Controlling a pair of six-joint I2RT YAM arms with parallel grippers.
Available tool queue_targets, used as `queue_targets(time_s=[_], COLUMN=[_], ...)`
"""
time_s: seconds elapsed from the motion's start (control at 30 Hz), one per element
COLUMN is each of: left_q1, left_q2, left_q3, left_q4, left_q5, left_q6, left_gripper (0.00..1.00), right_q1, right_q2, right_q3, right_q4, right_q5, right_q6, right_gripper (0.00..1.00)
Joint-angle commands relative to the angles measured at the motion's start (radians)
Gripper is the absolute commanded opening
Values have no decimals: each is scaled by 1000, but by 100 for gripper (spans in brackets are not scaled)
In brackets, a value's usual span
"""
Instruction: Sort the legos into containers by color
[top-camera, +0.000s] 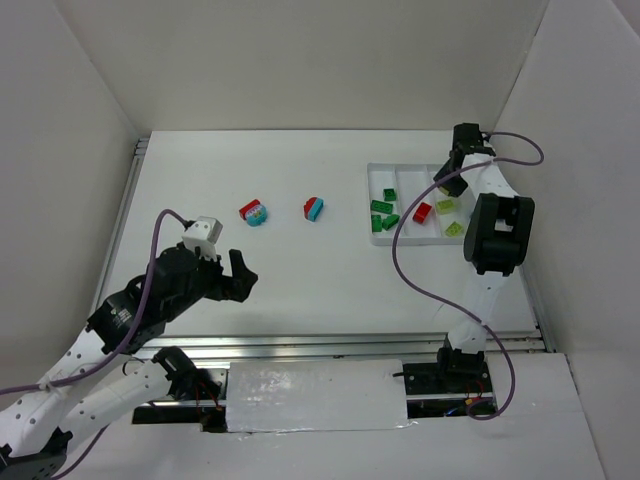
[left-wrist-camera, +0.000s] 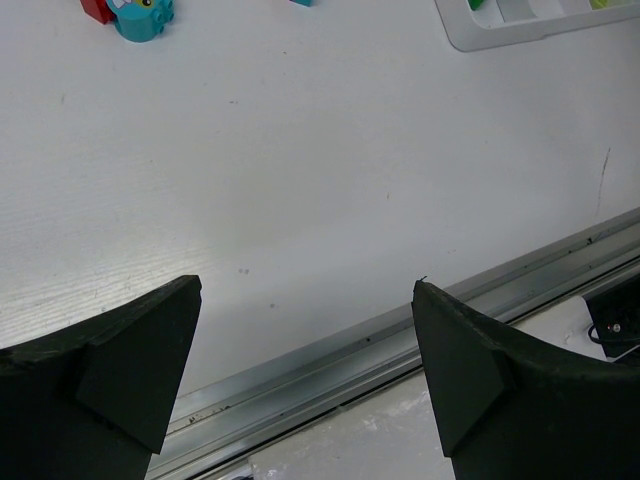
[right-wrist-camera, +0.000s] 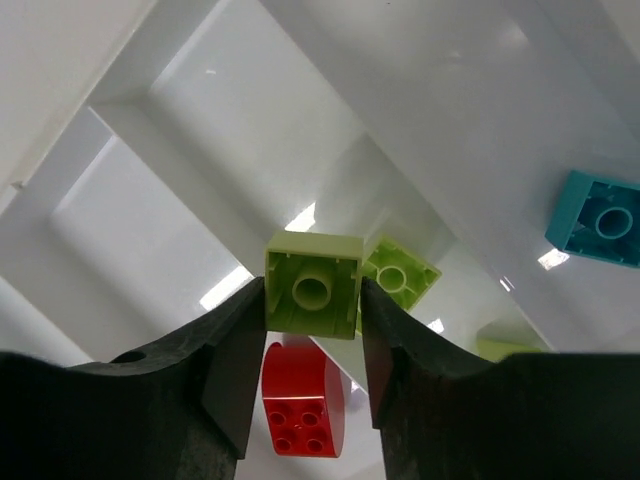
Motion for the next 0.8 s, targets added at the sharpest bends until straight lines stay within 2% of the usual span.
queue_targets(time_s=[0.0, 0.03, 0.1, 0.27, 0.37, 0.43, 0.47, 0.5, 0.6, 0.7, 0.77], left_q1=[5, 5, 6, 5, 6, 17, 22, 26, 39, 45, 51], left_q2=[-2, -1, 4, 7, 9, 15, 15, 16, 25, 44, 58], left_q3=[-1, -1, -3, -1, -3, 0, -1, -1, -1, 2, 4], left_q4=[40, 40, 37, 40, 40, 38, 38, 40, 34, 25, 29], left_q5=[12, 12, 12, 14, 11, 9, 9, 9, -1, -18, -6], left_q6=[-1, -1, -3, -4, -6, -6, -6, -6, -13, -21, -16], left_gripper=[100, 100, 99, 100, 99, 100, 100, 99, 99, 99, 100], right_q1=[-6, -6, -6, -4, 42, 153, 186, 269, 399, 601, 664], right_q2=[13, 15, 21, -13, -94, -160, -177, -198, -217, -214, -161], right_q3=[38, 41, 52, 43, -9, -47, -54, -60, -86, -98, -63], right_q4=[-6, -8, -18, -28, 3, 20, 23, 15, 12, 20, 5], right_q5=[-12, -14, -9, -21, -50, -35, -21, -5, 86, 192, 230], right_q6=[-9, -6, -7, -4, -7, -15, -18, -19, 16, 72, 118], right_gripper=[51, 67, 76, 81, 81, 82, 94, 100, 100, 100, 100])
